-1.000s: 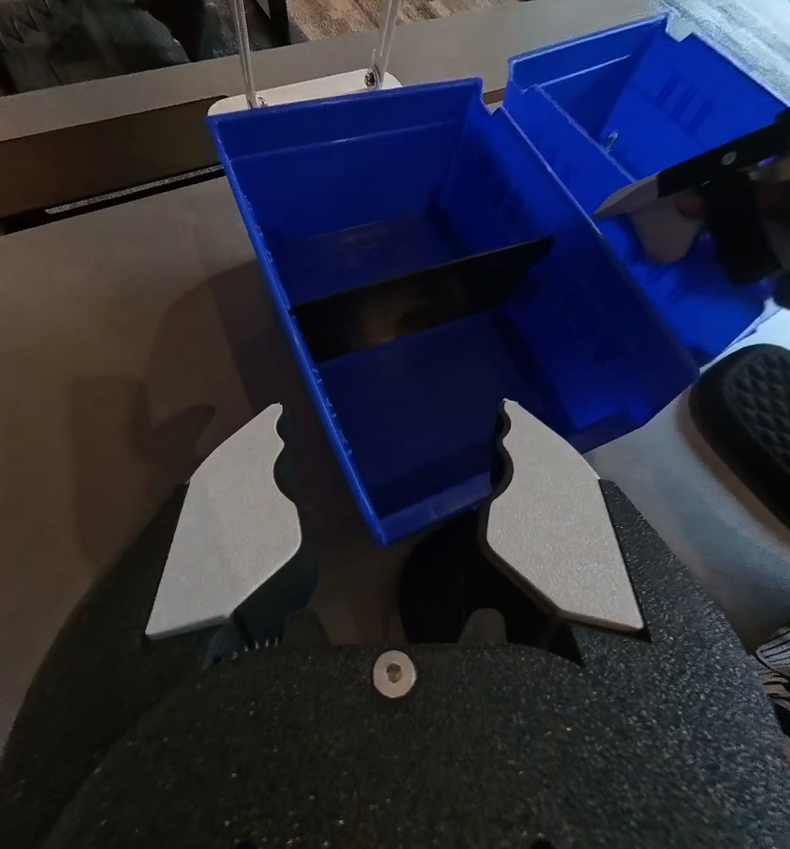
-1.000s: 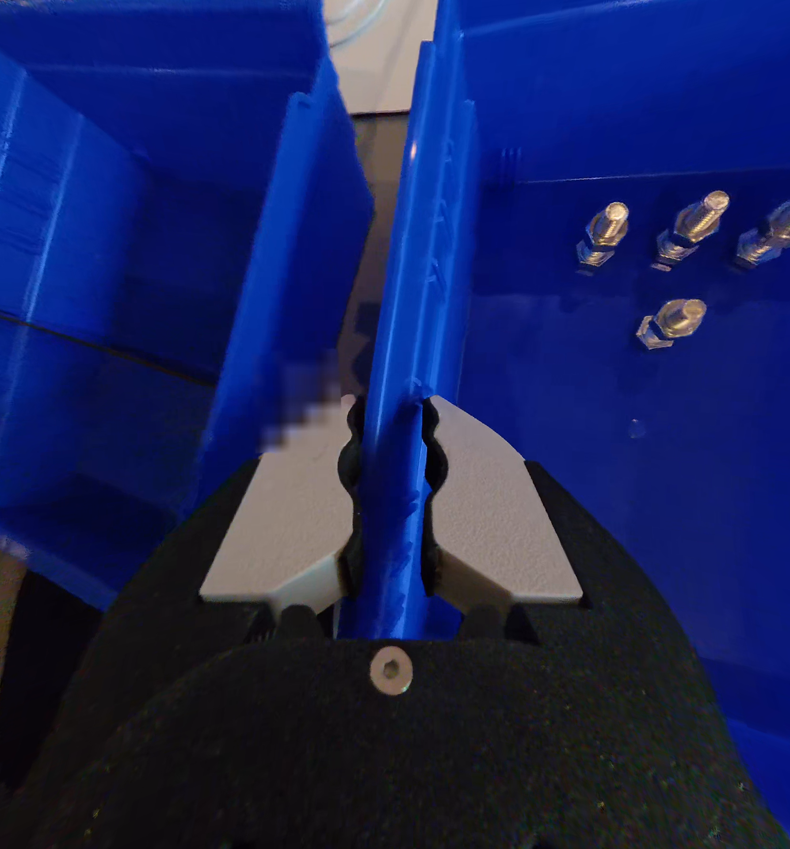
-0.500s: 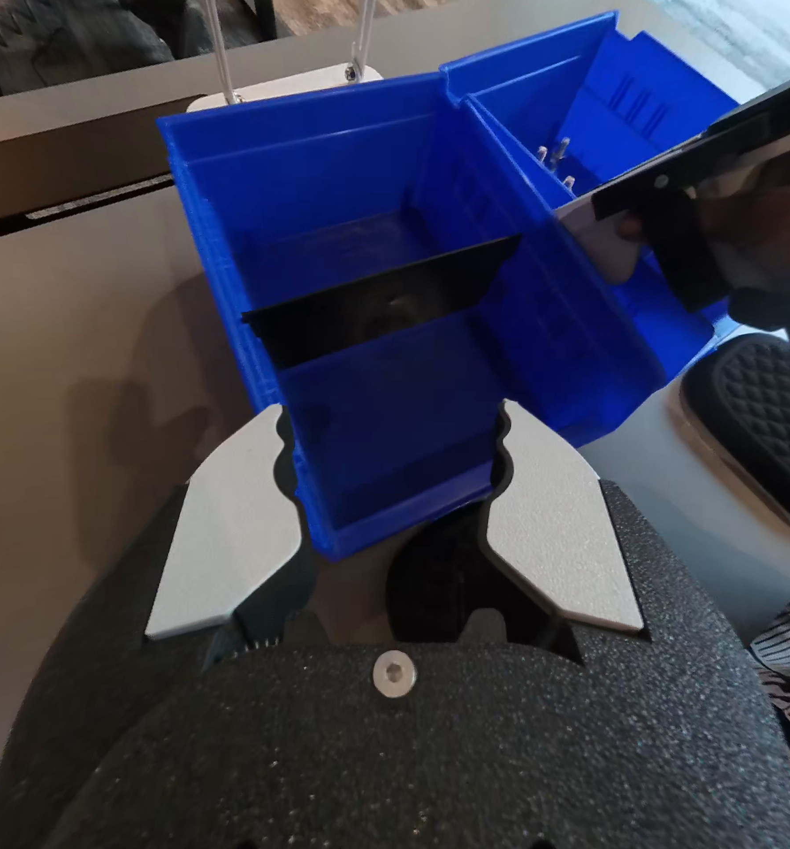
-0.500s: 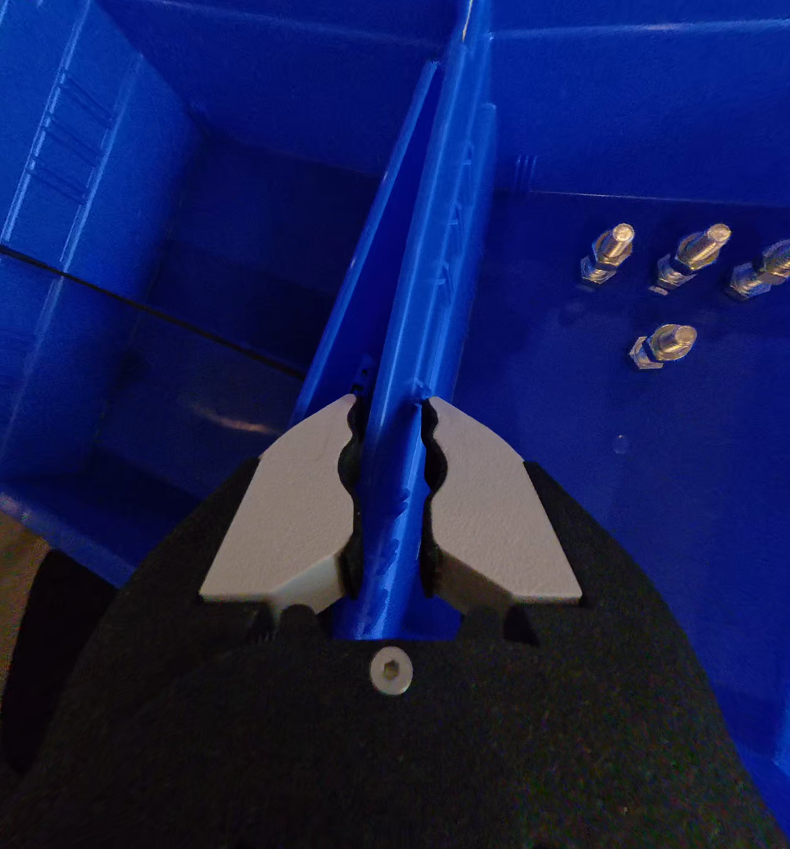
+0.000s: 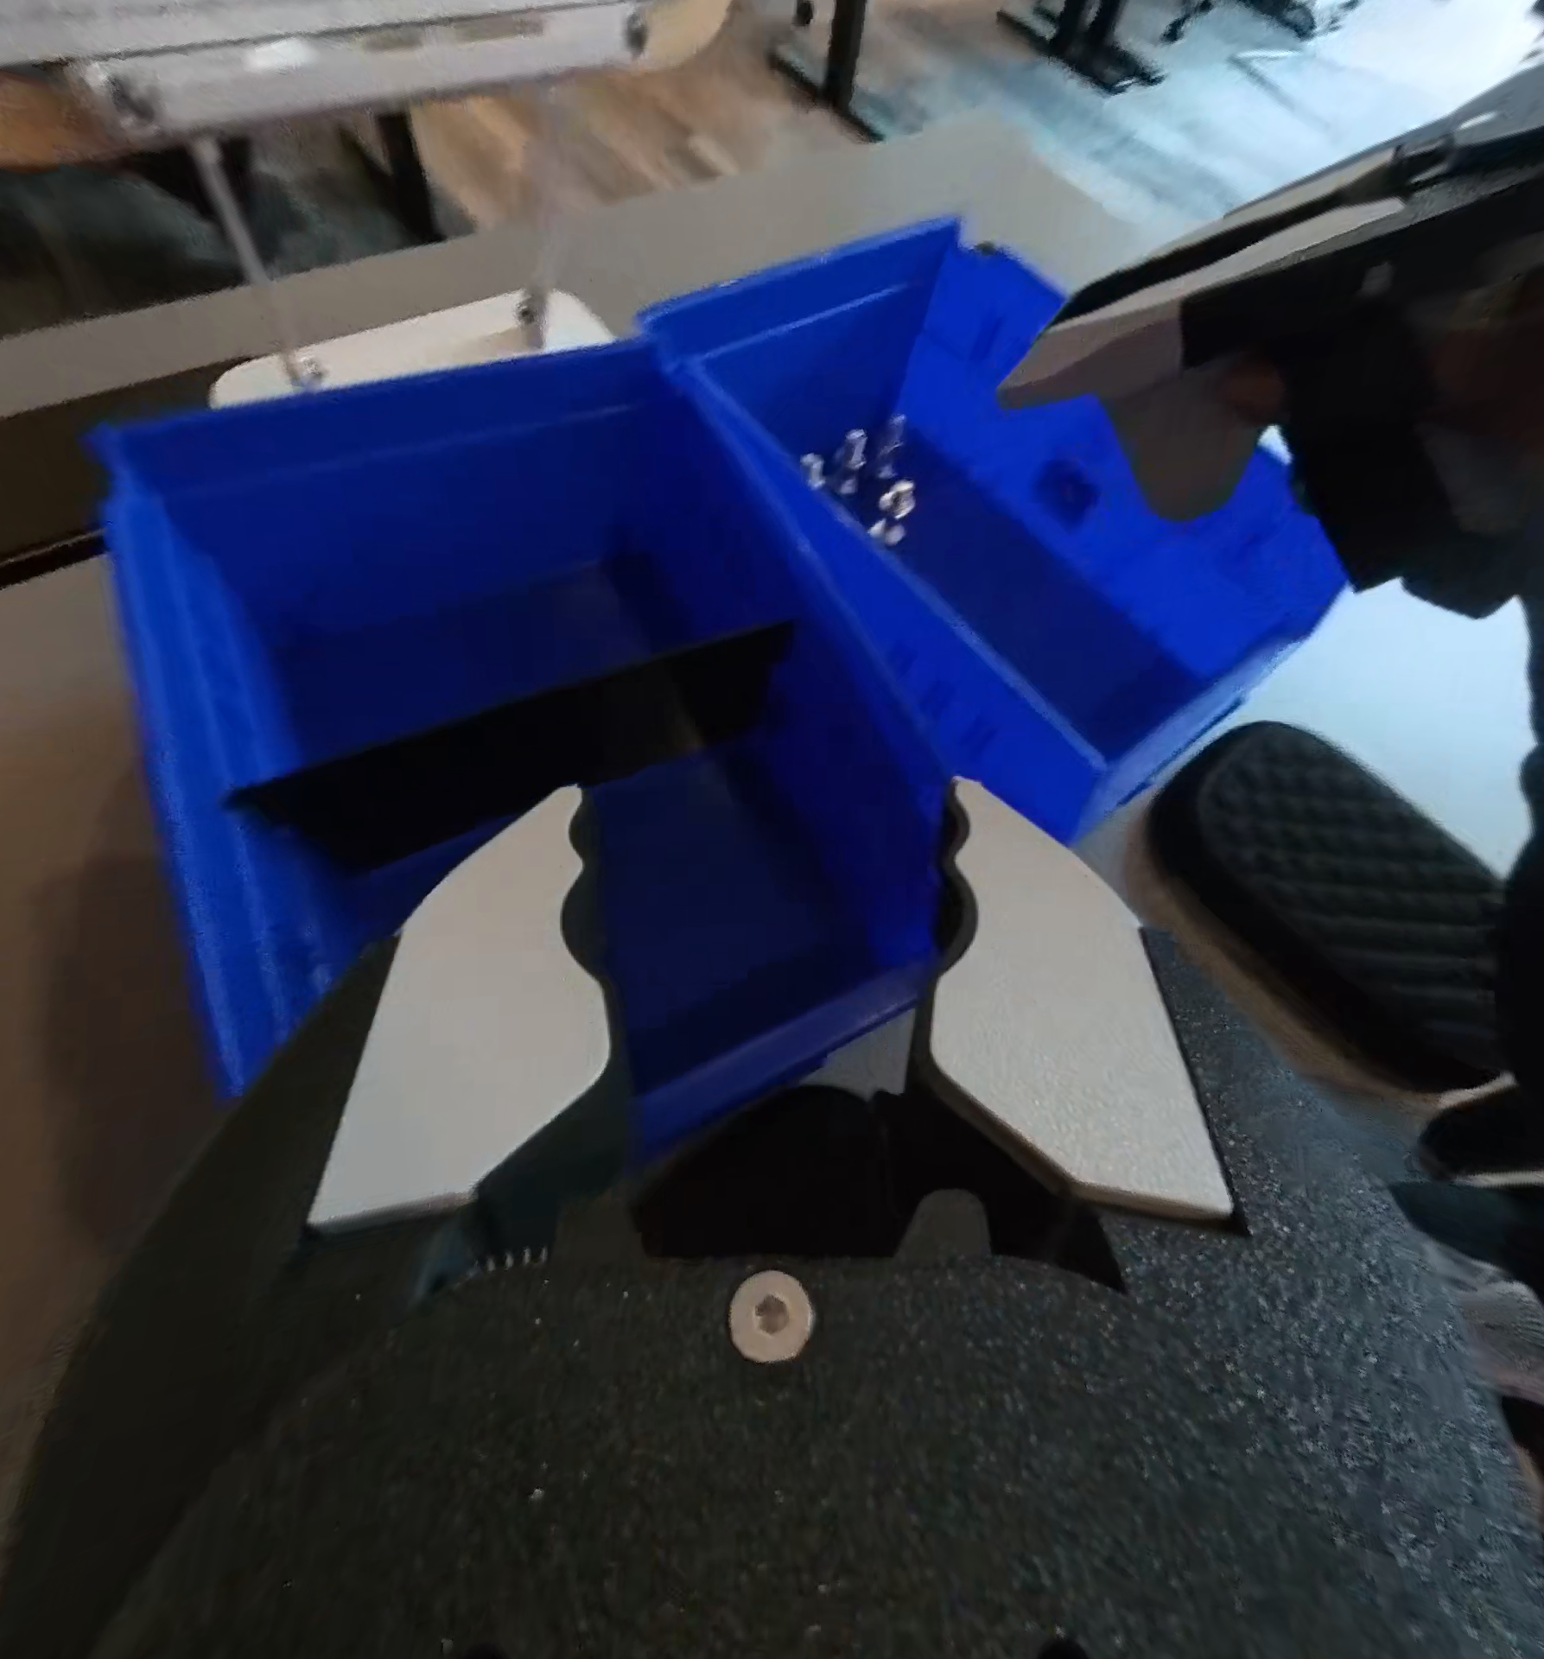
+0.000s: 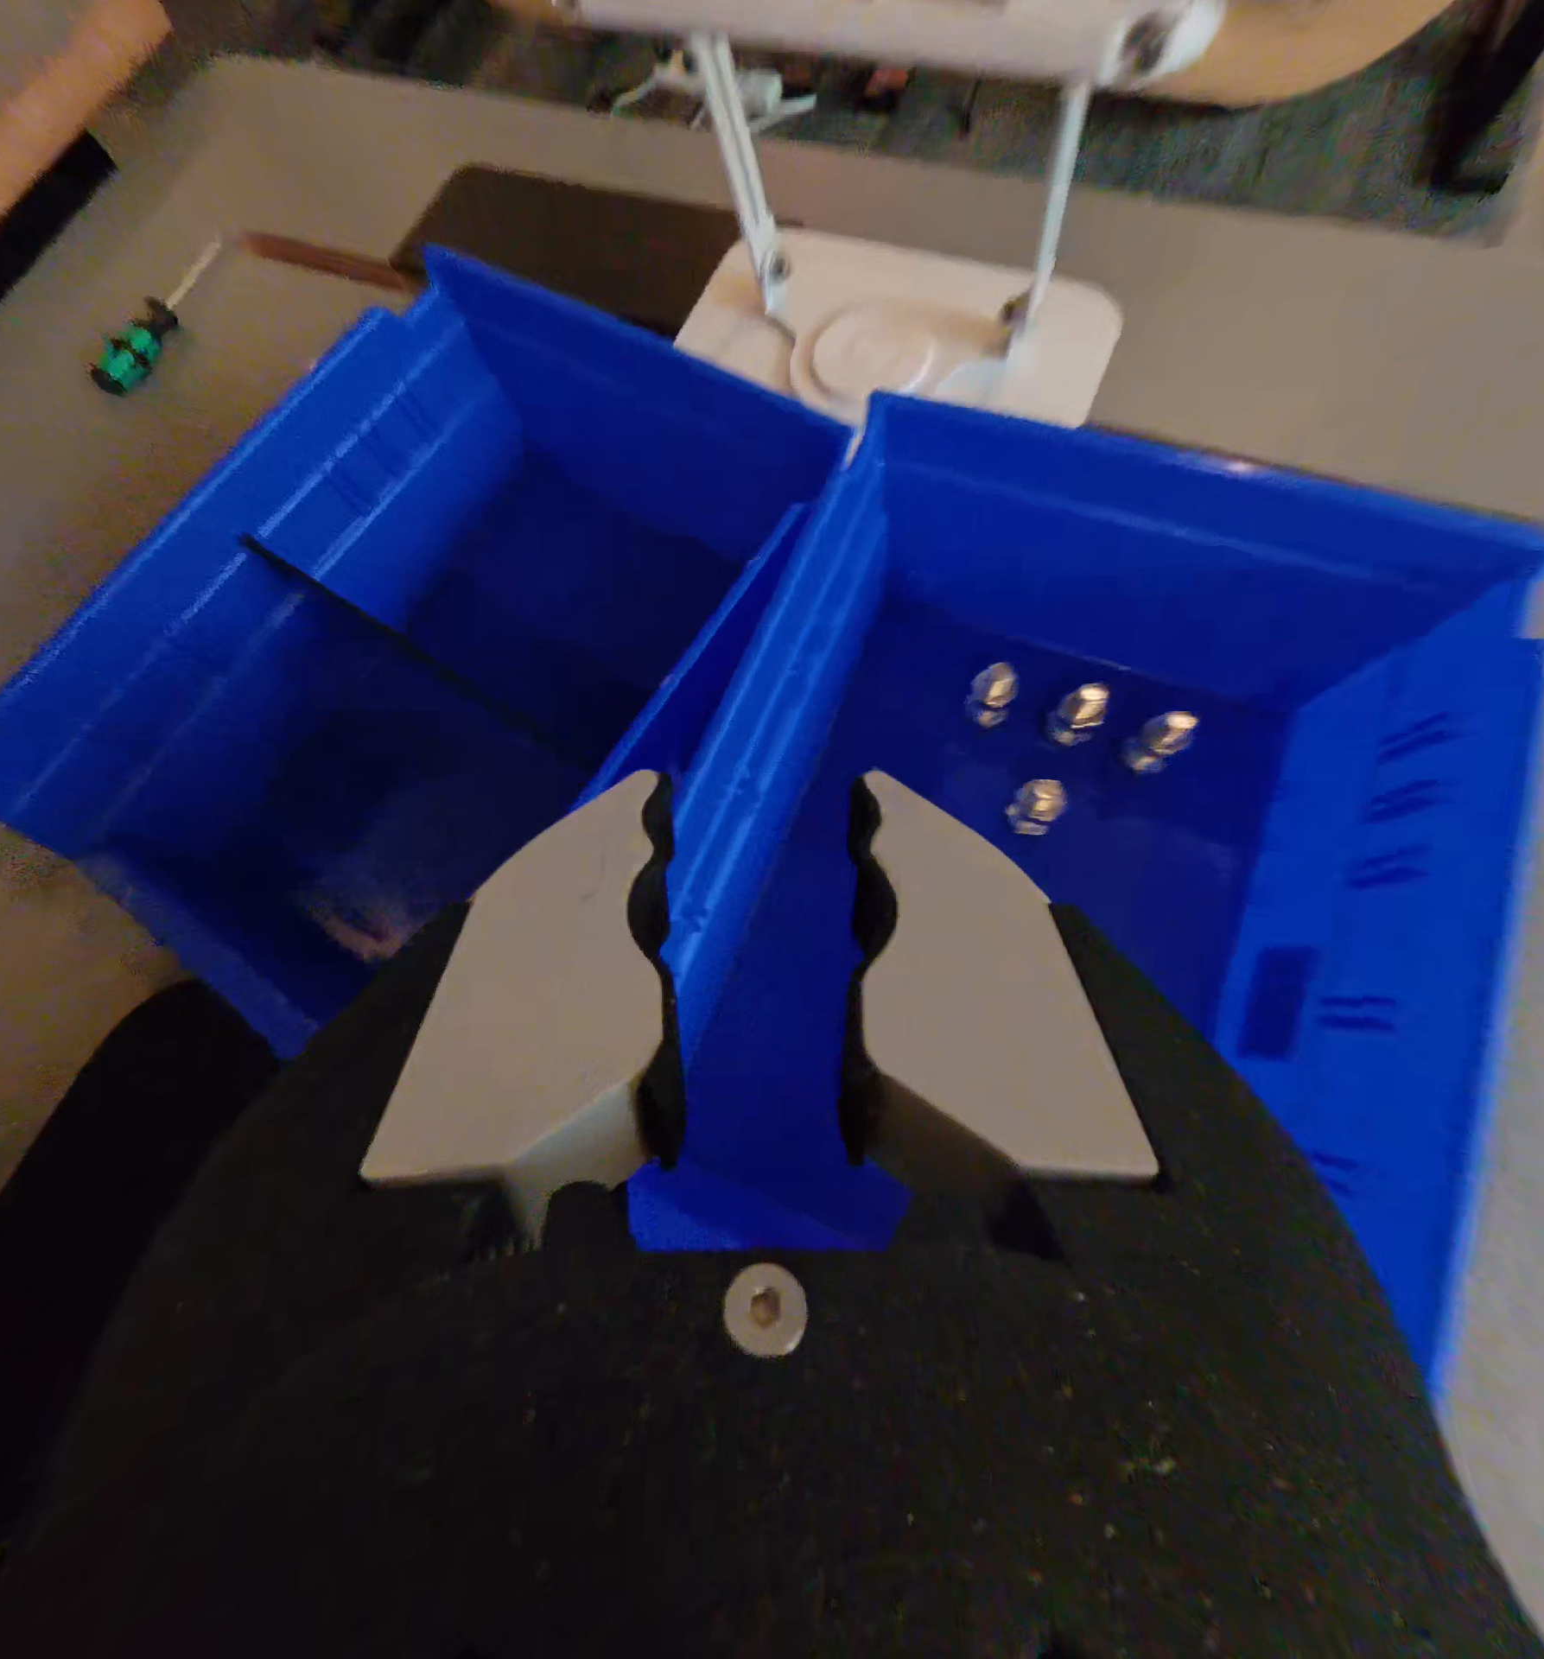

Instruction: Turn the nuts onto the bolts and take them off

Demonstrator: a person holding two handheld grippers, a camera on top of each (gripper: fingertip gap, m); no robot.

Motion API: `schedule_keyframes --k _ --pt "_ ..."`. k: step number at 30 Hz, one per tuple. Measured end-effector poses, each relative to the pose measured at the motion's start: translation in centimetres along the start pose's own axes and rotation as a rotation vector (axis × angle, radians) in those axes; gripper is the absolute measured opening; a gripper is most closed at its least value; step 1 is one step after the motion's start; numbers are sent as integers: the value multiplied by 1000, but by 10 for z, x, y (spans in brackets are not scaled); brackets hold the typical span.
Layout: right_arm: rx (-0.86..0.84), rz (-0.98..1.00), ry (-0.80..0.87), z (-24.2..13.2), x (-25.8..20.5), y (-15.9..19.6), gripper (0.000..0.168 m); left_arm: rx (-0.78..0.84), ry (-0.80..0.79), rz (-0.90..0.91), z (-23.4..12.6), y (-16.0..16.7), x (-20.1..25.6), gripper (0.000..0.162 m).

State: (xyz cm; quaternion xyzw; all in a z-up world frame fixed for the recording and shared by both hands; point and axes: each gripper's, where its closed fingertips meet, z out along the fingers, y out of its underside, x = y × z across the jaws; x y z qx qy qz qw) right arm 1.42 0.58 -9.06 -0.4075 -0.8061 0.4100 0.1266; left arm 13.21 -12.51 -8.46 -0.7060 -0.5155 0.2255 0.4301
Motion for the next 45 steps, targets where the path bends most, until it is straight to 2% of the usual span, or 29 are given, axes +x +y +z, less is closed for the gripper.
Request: schedule_keyframes --k 5,8,11,13,15,19,25,30,40,43,45 --pt "19 -28 72 -47 53 14 54 -24 88 81 24 -18 55 66" --pt "-4 -12 110 -63 85 38 53 -87 94 137 45 -14 81 61" --pt "-69 -16 106 -72 109 67 42 -136 106 152 60 -7 101 53" --pt "-106 -47 101 -76 123 82 42 -165 89 147 69 -2 108 48" --pt "-117 -42 83 -76 133 91 48 -216 49 149 79 5 108 48" --pt "-125 -50 -7 -67 130 96 47 -266 -32 125 100 5 100 47" --pt "-250 -93 63 -39 142 115 48 -408 -118 114 125 19 83 44" --pt "-311 -97 56 -22 139 127 24 -518 -204 156 138 25 72 41" --pt "-404 -97 216 -25 144 133 16 -617 -272 101 139 25 65 29" --pt "-423 -90 273 -28 148 136 13 -636 -267 67 144 26 64 31" --pt "-406 -70 265 -27 148 137 10 -645 -265 53 146 25 65 26"
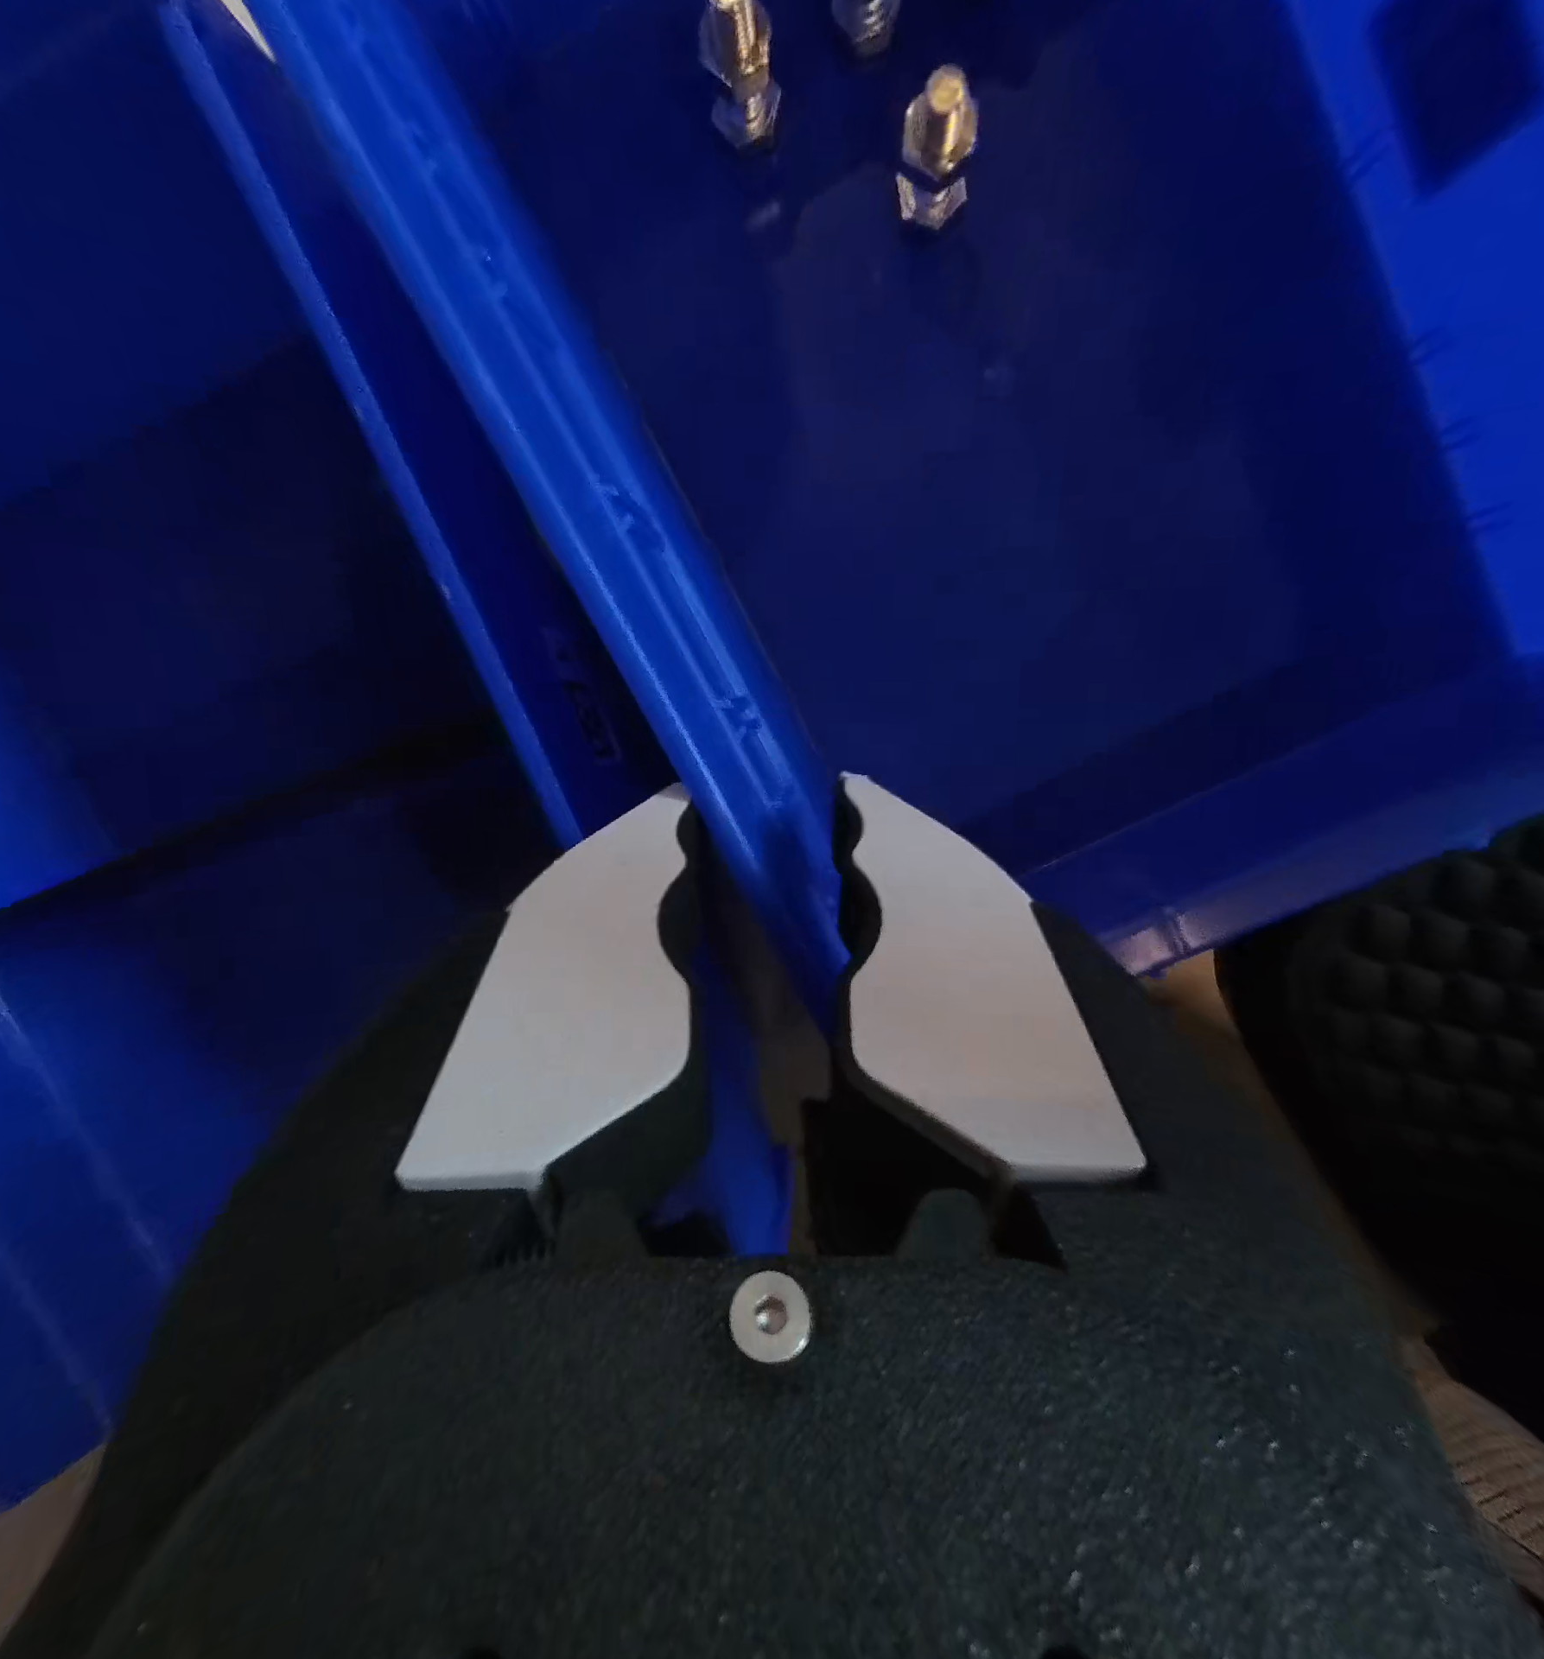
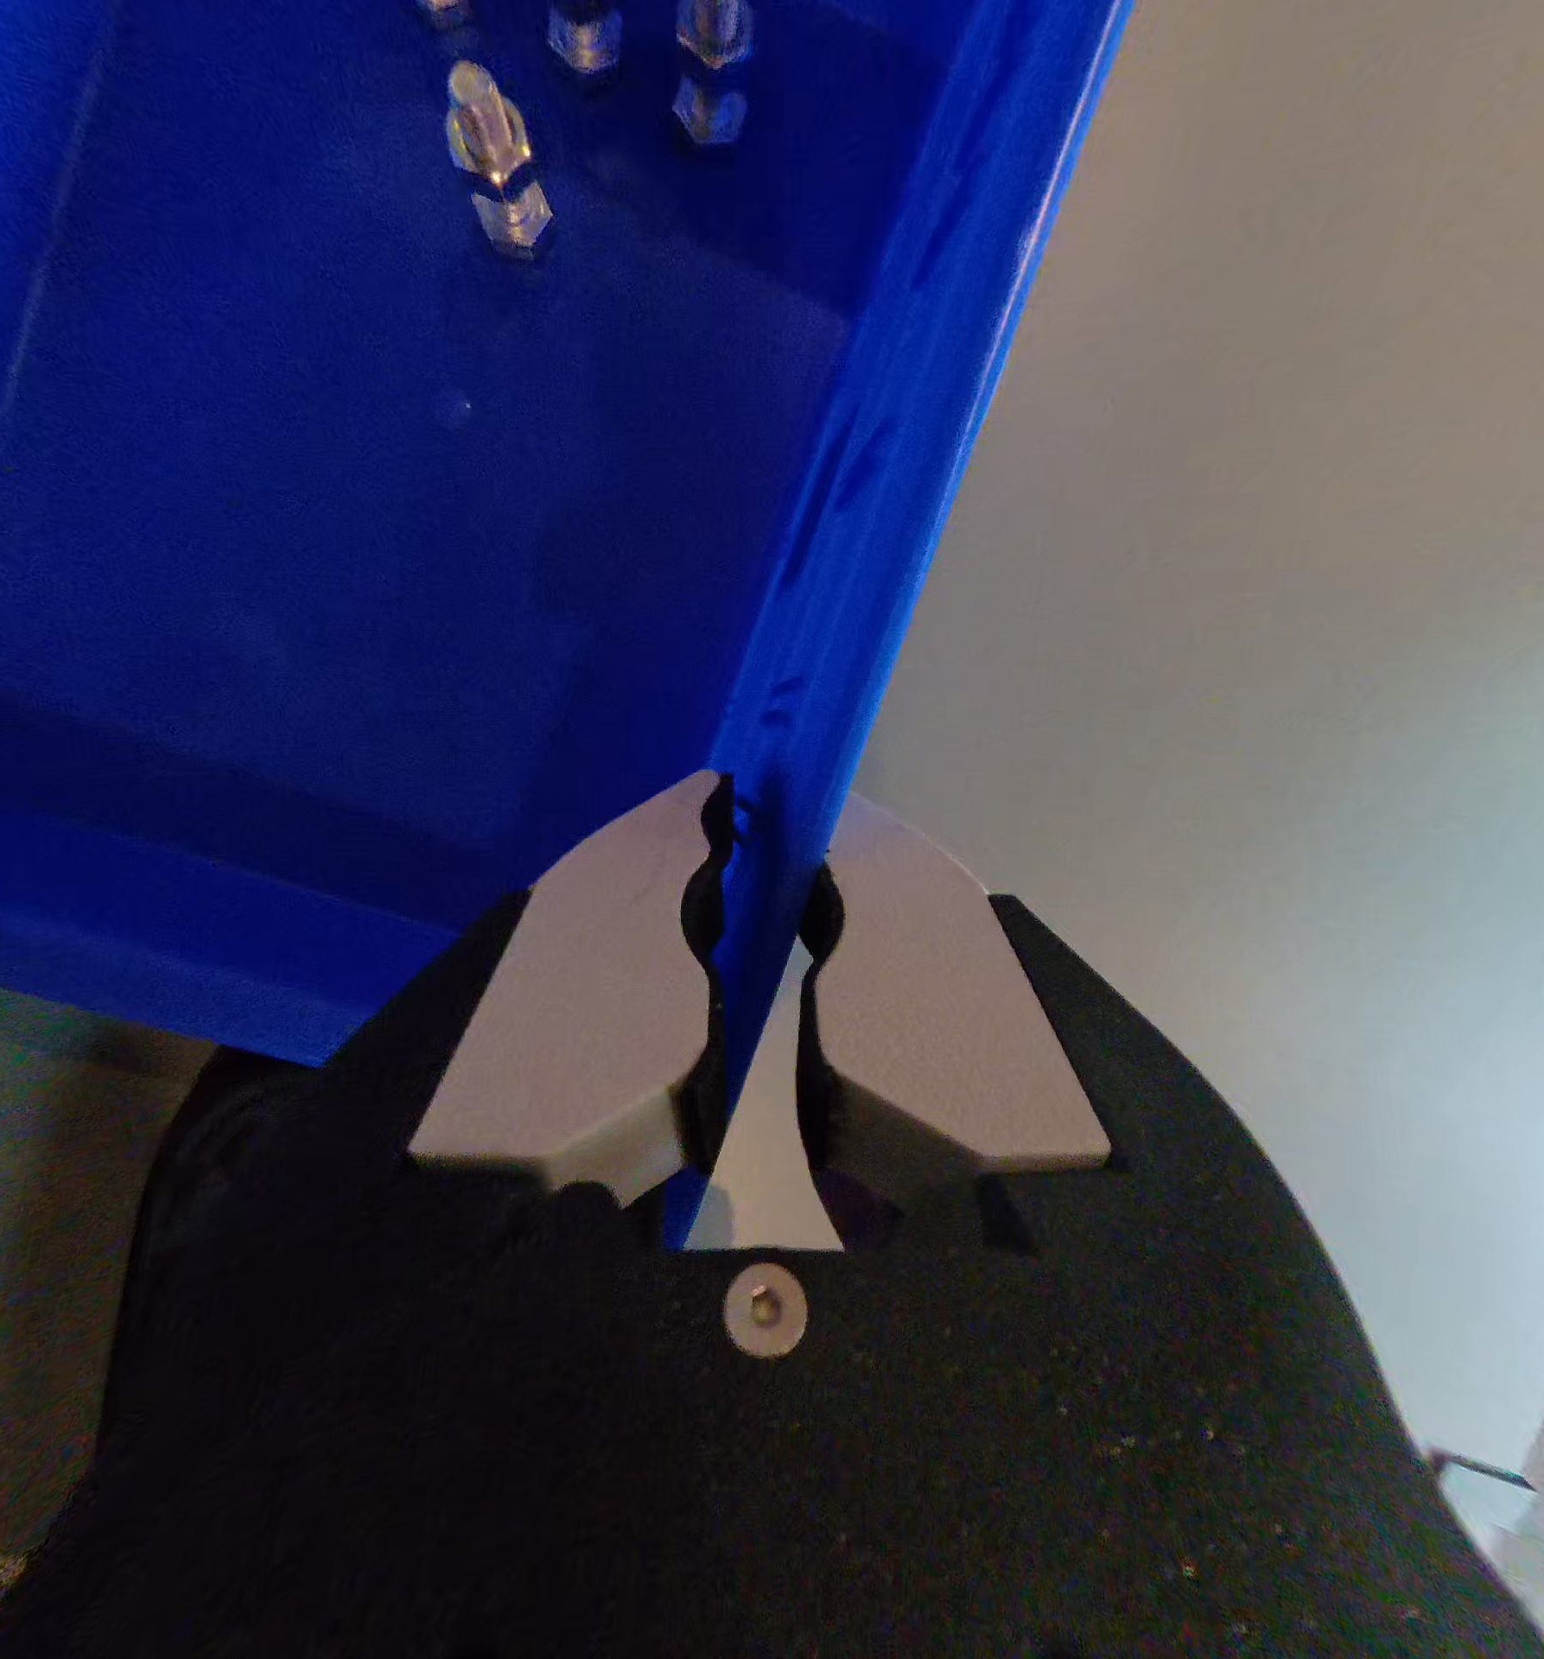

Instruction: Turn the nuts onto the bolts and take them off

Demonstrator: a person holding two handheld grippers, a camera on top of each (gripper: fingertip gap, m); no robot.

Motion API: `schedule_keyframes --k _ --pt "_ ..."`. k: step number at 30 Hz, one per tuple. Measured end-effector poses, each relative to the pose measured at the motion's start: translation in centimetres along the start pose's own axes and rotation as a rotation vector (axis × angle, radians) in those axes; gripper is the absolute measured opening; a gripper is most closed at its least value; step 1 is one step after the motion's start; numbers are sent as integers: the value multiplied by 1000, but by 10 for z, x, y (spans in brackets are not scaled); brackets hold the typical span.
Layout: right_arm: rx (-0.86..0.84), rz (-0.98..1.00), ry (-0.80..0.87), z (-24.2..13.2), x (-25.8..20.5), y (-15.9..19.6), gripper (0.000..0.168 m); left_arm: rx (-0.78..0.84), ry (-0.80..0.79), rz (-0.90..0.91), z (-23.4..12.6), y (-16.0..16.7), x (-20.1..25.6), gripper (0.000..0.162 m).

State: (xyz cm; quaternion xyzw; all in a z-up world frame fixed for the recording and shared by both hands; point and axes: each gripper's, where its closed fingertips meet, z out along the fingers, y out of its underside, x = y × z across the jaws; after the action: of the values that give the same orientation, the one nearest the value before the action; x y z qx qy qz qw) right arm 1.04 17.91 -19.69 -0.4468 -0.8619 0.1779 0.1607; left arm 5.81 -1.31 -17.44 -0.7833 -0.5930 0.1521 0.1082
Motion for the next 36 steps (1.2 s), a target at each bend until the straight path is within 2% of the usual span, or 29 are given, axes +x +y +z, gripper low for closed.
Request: schedule_keyframes --k 3,7,12,22,32,36 --pt "32 46 -36 0 -1 0 8 -8 -26 -21 1 -3 -3 14" --pt "51 40 -22 0 0 1 8 28 -41 -14 -1 -9 0 8" --pt "114 79 -45 -7 5 0 7 100 -6 -4 -8 -20 6 6" --pt "218 40 43 -56 3 -29 6 240 31 -5 -46 -38 -7 5" --pt "265 -41 80 -106 -50 -79 6 311 22 -67 -99 -17 -64 5" --pt "273 -25 105 -123 -63 -95 6 327 36 -39 -117 -20 -83 6"
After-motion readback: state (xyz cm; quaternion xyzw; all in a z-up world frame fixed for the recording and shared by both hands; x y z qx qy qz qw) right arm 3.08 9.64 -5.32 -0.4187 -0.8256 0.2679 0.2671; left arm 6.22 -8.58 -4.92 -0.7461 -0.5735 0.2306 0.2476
